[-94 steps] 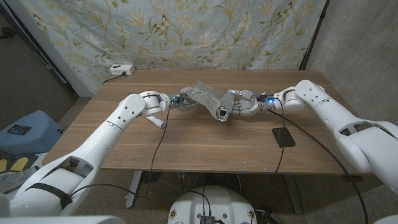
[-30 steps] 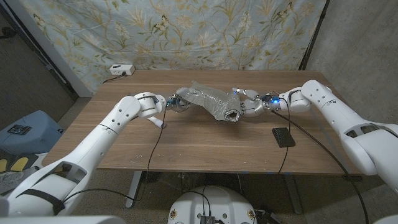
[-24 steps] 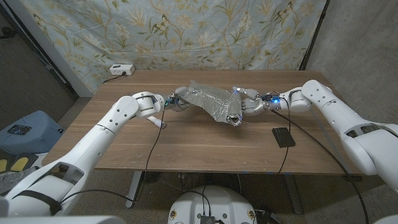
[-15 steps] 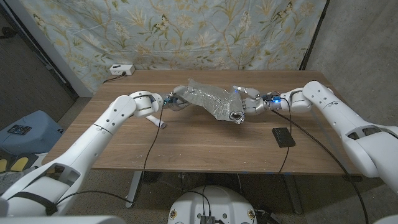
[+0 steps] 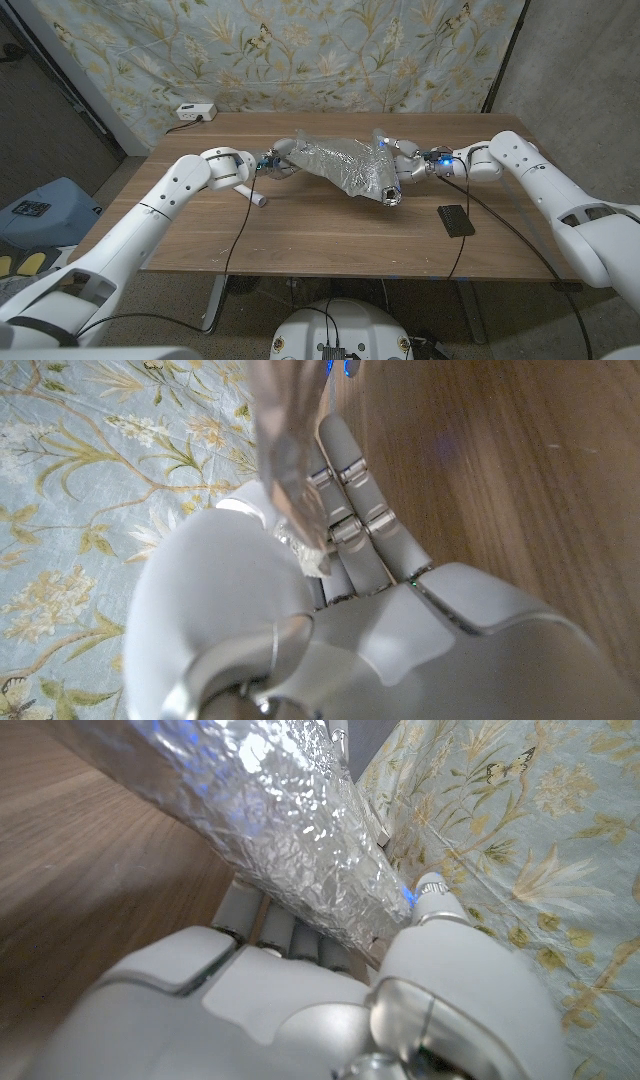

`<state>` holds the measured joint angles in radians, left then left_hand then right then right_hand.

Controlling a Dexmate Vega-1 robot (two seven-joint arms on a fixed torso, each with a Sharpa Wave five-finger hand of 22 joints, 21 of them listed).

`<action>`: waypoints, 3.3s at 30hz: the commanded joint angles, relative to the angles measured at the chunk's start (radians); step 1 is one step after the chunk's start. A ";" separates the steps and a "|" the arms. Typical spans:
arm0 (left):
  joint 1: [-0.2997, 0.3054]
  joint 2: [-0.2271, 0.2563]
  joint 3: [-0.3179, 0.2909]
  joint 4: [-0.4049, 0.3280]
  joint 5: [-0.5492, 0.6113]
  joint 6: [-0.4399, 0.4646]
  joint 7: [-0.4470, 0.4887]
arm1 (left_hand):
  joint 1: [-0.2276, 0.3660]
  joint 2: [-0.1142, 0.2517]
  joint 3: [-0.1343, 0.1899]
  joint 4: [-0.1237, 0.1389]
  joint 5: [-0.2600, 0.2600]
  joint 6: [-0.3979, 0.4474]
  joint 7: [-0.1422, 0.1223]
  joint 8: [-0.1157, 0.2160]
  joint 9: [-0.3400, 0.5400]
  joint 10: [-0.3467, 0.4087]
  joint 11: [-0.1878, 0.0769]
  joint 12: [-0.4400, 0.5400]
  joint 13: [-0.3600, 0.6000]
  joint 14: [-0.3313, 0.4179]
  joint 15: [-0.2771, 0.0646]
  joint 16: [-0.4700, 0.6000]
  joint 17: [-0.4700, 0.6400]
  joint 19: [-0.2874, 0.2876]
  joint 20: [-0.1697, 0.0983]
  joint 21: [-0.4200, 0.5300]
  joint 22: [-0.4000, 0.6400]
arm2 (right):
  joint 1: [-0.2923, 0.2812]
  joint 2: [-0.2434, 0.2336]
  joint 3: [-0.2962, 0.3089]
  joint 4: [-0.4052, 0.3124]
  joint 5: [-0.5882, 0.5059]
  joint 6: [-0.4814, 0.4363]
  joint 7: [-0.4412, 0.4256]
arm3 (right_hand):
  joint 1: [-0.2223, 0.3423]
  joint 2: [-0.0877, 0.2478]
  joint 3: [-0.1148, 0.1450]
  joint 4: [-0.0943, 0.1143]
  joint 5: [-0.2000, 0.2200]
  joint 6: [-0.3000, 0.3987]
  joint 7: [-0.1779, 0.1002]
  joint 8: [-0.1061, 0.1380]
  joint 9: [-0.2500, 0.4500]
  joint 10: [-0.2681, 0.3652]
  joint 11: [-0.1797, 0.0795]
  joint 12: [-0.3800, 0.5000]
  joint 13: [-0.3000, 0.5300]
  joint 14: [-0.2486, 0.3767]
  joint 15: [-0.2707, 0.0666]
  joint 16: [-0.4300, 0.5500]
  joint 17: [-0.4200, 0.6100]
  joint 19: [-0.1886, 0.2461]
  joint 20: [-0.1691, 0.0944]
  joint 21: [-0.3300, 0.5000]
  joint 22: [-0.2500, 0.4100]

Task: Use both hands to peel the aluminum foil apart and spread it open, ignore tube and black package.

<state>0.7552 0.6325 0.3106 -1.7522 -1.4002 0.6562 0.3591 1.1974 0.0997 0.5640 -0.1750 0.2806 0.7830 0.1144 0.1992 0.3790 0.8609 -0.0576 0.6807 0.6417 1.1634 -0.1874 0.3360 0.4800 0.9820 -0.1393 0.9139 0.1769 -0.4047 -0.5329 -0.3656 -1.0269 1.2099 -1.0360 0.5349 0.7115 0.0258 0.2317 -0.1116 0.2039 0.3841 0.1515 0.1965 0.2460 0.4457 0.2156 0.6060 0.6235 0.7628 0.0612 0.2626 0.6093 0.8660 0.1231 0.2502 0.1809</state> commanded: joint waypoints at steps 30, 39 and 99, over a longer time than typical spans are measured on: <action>-0.019 0.057 -0.003 -0.027 -0.038 0.009 0.024 | 0.010 -0.004 0.007 0.005 -0.006 0.006 0.005 0.000 0.001 0.018 -0.035 0.006 0.004 0.006 -0.006 -0.007 0.003 -0.002 -0.001 0.022 0.000 | -0.028 0.019 0.047 0.055 0.031 0.051 0.031 | -0.016 -0.021 -0.023 -0.008 0.025 -0.003 0.063 0.008 -0.009 0.007 0.000 -0.016 0.009 0.014 -0.010 -0.005 0.010 0.026 -0.013 -0.013 0.002; -0.026 0.082 -0.012 -0.056 -0.052 0.030 0.053 | 0.010 -0.004 0.007 0.005 -0.006 0.007 0.005 0.000 0.000 0.015 -0.033 0.005 0.006 0.008 -0.006 -0.007 0.003 -0.005 -0.002 0.025 0.000 | -0.056 0.037 0.077 0.059 0.062 0.081 0.040 | -0.005 -0.017 -0.022 -0.014 0.029 0.009 0.064 0.013 -0.009 0.023 0.000 -0.011 0.011 0.025 -0.015 -0.002 0.013 0.032 -0.021 -0.014 0.002; -0.026 0.187 -0.021 -0.150 -0.094 0.044 0.102 | 0.007 -0.005 0.010 0.006 -0.009 0.009 0.002 -0.001 -0.001 0.016 -0.038 0.001 0.003 0.005 -0.007 -0.009 0.008 -0.013 -0.003 0.046 -0.001 | -0.147 0.053 0.161 0.056 0.125 0.242 0.116 | -0.023 -0.042 -0.063 -0.006 0.060 0.030 0.063 0.018 -0.011 0.028 -0.022 -0.018 0.023 0.027 -0.046 -0.017 0.019 0.032 -0.042 -0.030 0.003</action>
<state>0.7517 0.8037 0.2770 -1.8930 -1.5039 0.6861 0.4607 1.2013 0.0957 0.5696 -0.1694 0.2727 0.7884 0.1092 0.1992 0.3756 0.8609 -0.0576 0.6765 0.6419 1.1650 -0.1887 0.3303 0.4845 0.9734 -0.1412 0.9510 0.1718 -0.5318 -0.4861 -0.2236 -0.9792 1.3302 -0.8531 0.6107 0.6818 -0.0128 0.1682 -0.1199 0.2581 0.4025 0.1517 0.2071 0.2323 0.4710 0.2047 0.5830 0.6426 0.7923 0.0247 0.2429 0.6234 0.9015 0.0908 0.2226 0.1800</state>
